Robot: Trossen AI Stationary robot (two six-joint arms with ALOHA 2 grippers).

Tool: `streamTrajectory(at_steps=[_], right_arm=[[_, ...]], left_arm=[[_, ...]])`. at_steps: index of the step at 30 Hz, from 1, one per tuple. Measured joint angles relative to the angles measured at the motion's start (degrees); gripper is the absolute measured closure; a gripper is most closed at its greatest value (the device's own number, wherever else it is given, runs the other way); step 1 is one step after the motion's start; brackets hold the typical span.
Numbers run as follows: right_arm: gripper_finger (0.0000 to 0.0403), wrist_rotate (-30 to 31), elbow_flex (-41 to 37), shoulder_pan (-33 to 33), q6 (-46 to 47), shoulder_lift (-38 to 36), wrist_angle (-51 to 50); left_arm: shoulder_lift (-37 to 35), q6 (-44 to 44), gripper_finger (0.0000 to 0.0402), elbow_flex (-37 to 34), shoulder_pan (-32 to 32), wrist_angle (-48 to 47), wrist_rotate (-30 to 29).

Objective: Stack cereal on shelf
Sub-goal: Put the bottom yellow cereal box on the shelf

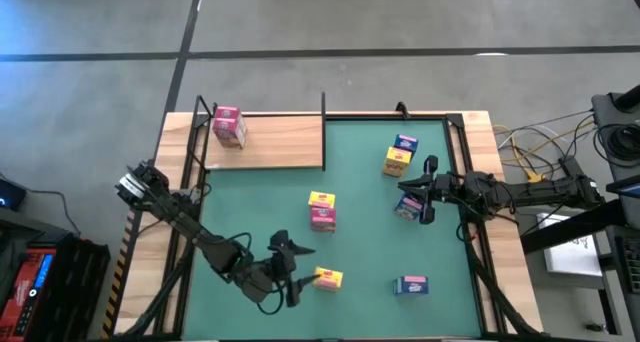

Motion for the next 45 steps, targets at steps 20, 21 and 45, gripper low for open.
streamTrajectory(at_steps=[20, 21, 45], right_arm=[[0.038, 0.0, -0.02, 0.02, 0.0, 0.0, -0.03], [0.038, 0.0, -0.01, 0.0, 0.0, 0.0, -0.04], [0.038, 0.01, -0.01, 0.02, 0.0, 0.0, -0.03]], left_arm=[[-2.69, 7.27, 0.0125, 5.52, 1.28, -4.77, 6.86], [-2.71, 7.47, 0.0125, 6.4, 1.26, -6.91, 7.12], [0.25, 14.7, 0.0048, 8.95, 1.54, -12.63, 17.31]])
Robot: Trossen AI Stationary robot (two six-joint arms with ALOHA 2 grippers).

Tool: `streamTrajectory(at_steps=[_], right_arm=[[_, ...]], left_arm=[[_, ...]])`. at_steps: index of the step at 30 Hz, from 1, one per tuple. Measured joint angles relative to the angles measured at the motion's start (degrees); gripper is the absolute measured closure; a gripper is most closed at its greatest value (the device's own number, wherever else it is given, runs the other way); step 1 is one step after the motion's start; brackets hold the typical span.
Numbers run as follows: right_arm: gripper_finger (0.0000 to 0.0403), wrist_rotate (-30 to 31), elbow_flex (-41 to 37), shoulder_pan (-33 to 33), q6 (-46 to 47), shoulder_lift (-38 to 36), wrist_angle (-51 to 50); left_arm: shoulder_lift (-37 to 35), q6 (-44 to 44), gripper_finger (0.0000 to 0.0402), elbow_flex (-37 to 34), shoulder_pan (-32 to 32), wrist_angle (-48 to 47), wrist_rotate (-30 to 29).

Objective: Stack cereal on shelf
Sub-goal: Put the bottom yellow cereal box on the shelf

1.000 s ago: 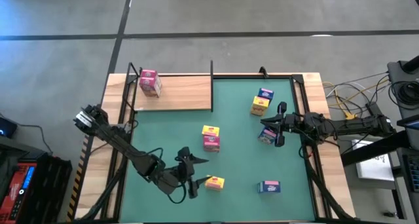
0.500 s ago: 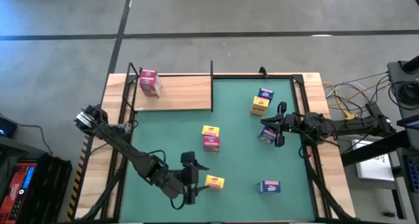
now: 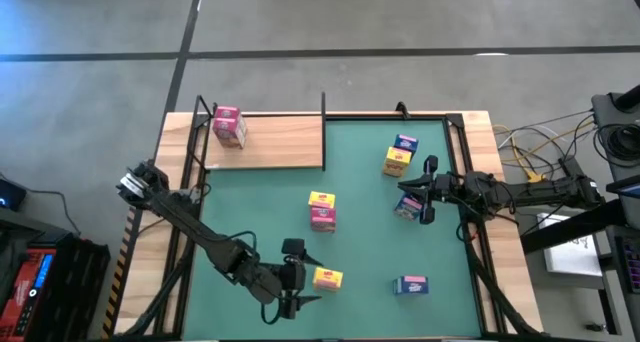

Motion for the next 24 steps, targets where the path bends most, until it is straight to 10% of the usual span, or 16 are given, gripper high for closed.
streamTrajectory(at_steps=[24], right_arm=[[0.038, -0.01, 0.01, -0.02, 0.0, 0.0, 0.01]], left_arm=[[8.54, -13.31, 0.0051, 0.05, 4.76, 1.37, 2.61]])
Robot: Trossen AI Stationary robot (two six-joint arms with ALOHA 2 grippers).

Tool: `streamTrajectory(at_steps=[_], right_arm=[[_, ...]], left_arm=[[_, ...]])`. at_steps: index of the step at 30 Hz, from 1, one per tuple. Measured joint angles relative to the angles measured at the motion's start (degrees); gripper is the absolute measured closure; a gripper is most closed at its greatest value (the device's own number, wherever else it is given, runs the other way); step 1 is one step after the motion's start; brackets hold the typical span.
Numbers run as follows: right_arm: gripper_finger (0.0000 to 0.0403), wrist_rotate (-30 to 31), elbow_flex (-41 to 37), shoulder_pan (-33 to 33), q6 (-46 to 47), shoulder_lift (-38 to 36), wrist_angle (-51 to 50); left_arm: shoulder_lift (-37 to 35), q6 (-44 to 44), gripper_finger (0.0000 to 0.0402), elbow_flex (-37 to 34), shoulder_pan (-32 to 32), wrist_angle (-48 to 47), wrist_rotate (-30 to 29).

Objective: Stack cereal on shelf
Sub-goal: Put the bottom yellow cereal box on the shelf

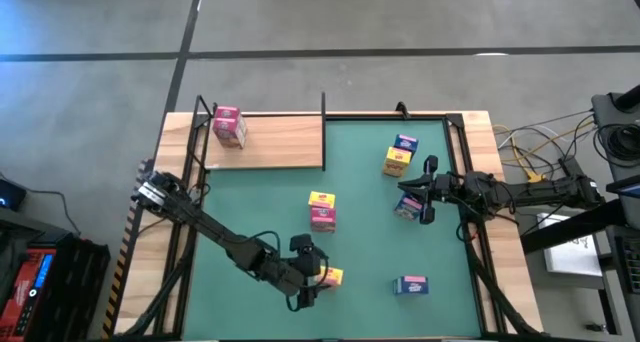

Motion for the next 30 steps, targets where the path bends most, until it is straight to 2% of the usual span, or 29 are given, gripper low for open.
streamTrajectory(at_steps=[4, 19, 23, 30], right_arm=[[0.038, 0.0, -0.02, 0.02, 0.0, 0.0, 0.0], [0.038, 0.0, -0.02, 0.02, 0.0, 0.0, 0.0], [0.038, 0.0, -0.01, 0.01, 0.0, 0.0, 0.0], [0.038, 0.0, -0.02, 0.01, 0.0, 0.0, 0.0]], left_arm=[[0.0, -0.79, 0.0082, 0.0, -0.04, -0.85, 0.02], [-0.22, -2.71, 0.0243, 1.22, -0.04, -3.36, 0.04], [-0.28, -3.74, 0.0259, 1.84, -0.04, -4.06, -0.07], [-1.48, -2.92, 0.0263, 4.88, -0.22, -9.03, -1.61]])
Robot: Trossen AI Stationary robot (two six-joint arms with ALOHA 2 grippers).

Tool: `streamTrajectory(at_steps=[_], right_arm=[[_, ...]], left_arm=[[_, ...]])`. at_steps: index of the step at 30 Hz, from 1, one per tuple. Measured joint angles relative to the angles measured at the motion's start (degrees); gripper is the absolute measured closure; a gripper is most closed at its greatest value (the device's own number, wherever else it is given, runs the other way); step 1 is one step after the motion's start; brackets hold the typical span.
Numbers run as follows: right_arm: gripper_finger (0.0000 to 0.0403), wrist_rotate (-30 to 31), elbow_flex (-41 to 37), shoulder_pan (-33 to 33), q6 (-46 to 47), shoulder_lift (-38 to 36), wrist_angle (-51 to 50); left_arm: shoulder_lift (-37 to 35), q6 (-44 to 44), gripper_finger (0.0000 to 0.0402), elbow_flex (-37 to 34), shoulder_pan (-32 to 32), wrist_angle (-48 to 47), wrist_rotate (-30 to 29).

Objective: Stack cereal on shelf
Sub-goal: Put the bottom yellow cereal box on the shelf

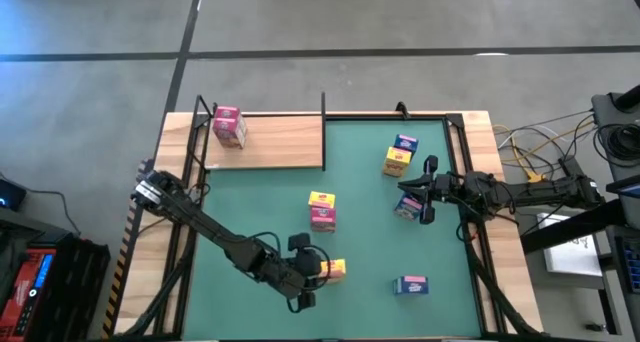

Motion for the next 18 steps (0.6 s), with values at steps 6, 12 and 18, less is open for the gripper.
streamTrajectory(at_steps=[6, 12, 18], right_arm=[[0.038, 0.0, 0.01, 0.0, 0.0, 0.0, 0.0], [0.038, 0.0, 0.01, 0.01, 0.0, 0.0, 0.0], [0.038, 0.0, 0.02, 0.01, 0.0, 0.0, -0.02]], left_arm=[[-1.31, 0.67, 0.0264, 1.45, -0.03, -4.88, -0.54], [-5.0, -2.1, 0.0264, 1.07, -1.11, -12.44, -2.63], [-13.07, -4.28, 0.0264, -2.45, -2.24, -21.45, -7.48]])
